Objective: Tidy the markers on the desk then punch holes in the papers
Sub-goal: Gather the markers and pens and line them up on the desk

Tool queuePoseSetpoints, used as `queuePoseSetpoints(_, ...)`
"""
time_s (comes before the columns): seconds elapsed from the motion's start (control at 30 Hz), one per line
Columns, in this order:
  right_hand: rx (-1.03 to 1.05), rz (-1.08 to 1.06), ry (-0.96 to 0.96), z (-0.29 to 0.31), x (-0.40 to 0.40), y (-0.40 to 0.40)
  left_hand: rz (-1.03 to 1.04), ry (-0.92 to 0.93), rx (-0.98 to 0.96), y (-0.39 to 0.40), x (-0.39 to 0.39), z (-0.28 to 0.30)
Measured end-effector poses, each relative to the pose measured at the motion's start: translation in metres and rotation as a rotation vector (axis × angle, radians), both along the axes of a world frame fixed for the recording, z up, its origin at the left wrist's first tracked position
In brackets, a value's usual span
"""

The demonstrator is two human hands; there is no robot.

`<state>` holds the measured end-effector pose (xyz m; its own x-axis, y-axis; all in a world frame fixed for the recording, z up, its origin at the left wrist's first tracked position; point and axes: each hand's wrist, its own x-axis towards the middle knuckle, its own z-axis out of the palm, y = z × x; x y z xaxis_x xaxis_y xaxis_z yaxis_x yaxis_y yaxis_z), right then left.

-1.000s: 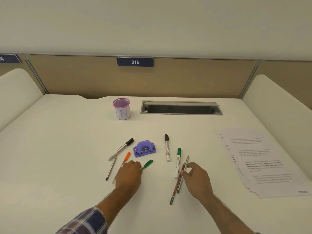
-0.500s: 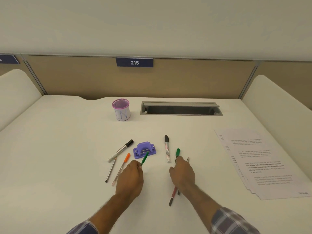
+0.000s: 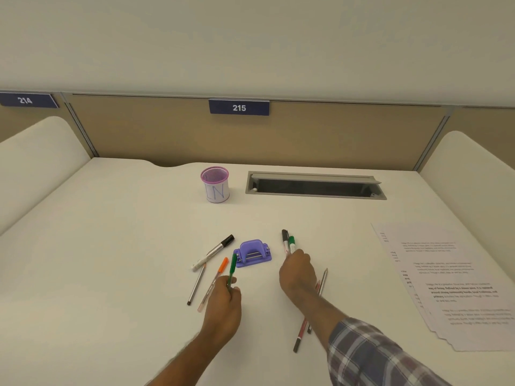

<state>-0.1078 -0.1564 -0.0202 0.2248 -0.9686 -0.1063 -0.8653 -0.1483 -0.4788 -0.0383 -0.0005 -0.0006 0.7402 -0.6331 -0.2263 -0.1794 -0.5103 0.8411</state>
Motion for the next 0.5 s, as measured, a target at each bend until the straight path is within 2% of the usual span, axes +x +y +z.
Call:
queuePoseSetpoints(0.27,0.064,0.075,0.189,-0.014,0.005,0.004,0.010,0.131,0.029,0.011,-0.005,-0.004)
queuePoseSetpoints(0.37,0.160,0.059,0.077,-0.005,0.001,0.004,0.005,0.179,0.027,0.010,-0.011,-0.004)
queuePoseSetpoints(0.5,0.219,0.103,-0.196,0.006,-0.012,0.019,0.065,0.347,-0.008,0.005,-0.012,0.001)
